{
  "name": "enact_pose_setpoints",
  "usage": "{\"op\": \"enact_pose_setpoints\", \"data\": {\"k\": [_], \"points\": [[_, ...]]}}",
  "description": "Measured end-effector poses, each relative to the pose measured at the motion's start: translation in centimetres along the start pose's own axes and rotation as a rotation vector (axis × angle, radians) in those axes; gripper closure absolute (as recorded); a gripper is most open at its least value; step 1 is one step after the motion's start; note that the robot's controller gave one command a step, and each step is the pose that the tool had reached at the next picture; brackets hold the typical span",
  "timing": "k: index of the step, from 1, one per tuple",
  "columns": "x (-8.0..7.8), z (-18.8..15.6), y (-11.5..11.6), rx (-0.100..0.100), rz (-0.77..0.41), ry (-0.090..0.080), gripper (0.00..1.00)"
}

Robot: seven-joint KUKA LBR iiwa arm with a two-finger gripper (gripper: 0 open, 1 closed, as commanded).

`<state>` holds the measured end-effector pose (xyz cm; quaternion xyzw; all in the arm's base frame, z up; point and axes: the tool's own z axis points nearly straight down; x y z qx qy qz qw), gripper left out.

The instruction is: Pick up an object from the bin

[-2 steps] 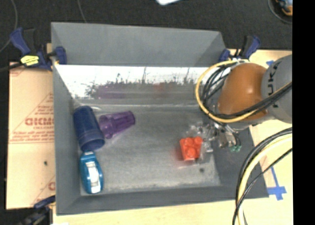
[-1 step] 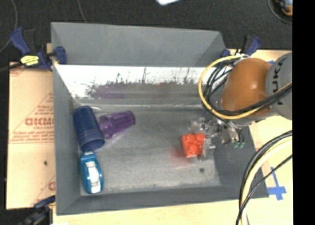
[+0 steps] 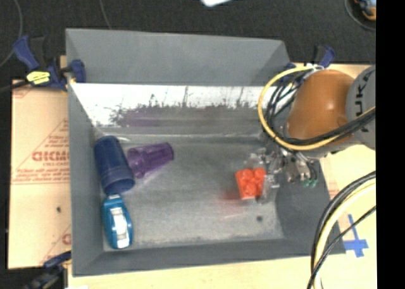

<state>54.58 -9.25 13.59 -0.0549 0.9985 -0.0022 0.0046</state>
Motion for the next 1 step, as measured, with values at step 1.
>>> {"op": "enact_pose_setpoints", "data": {"k": [1], "points": [[-0.03,-1.15,-0.01,0.0,0.0,-0.001,1.0]]}}
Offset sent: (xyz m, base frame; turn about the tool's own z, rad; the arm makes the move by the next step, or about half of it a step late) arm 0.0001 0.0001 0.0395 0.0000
